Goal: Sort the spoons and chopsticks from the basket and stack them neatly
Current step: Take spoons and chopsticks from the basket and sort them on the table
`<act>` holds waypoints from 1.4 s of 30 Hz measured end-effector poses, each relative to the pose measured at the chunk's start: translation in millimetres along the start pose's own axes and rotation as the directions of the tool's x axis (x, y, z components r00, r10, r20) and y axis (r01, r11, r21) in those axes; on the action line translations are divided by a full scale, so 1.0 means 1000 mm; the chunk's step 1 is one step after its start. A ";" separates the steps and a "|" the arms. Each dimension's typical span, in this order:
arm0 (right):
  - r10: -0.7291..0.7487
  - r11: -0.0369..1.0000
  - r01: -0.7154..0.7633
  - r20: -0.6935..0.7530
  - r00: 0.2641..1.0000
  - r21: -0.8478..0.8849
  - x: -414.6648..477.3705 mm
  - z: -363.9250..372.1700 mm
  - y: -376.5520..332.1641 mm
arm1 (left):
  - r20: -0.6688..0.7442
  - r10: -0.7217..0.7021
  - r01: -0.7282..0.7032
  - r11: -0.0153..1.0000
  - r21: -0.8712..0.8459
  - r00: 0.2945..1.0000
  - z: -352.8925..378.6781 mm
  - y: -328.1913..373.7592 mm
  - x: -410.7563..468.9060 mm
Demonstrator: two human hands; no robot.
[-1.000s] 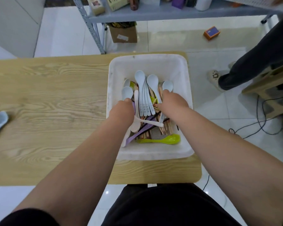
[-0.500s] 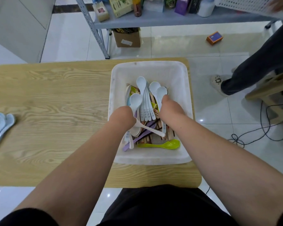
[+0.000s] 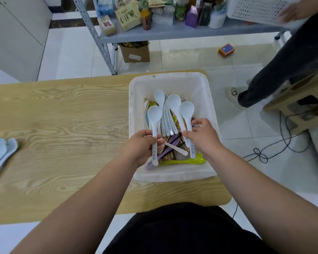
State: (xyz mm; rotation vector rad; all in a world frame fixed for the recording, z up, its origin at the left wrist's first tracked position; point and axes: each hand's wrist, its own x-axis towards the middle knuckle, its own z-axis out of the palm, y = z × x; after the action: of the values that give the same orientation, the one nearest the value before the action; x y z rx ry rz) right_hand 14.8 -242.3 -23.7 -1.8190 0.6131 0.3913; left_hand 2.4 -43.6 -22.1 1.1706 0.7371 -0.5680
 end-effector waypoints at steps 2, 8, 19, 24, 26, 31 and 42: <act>0.001 0.987 -0.008 0.043 0.999 0.158 -0.026 0.003 0.002 | 0.032 0.006 -0.004 0.998 -0.069 0.999 0.000 -0.005 -0.008; -0.095 0.991 0.080 0.143 0.985 0.110 -0.084 0.023 0.016 | 0.122 0.092 -0.088 0.996 -0.034 0.988 0.005 -0.018 -0.035; -0.248 0.946 0.291 0.261 0.933 -0.141 -0.114 0.020 0.029 | -0.049 0.238 -0.239 0.971 -0.027 0.970 -0.011 -0.052 -0.092; -0.240 0.970 0.214 0.327 0.914 0.115 -0.126 0.022 0.041 | -0.181 0.253 -0.268 0.961 -0.062 0.950 -0.023 -0.092 -0.135; -0.225 0.970 0.167 0.386 0.895 0.176 -0.138 0.035 0.054 | -0.233 0.250 -0.276 0.957 -0.088 0.940 -0.030 -0.111 -0.152; -0.230 0.970 0.154 0.522 0.821 0.186 -0.183 0.075 0.079 | -0.348 0.240 -0.302 0.944 -0.136 0.906 -0.059 -0.151 -0.192; -0.135 0.991 0.101 0.671 0.729 0.089 -0.258 0.169 0.062 | -0.423 0.281 -0.414 0.871 -0.265 0.862 -0.176 -0.169 -0.239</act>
State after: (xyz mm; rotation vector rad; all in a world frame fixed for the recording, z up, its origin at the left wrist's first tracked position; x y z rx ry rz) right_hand -224.6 -42.3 15.0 -1.5050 -0.0134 0.8949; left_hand -313.2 79.0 21.5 1.0527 0.8760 0.1056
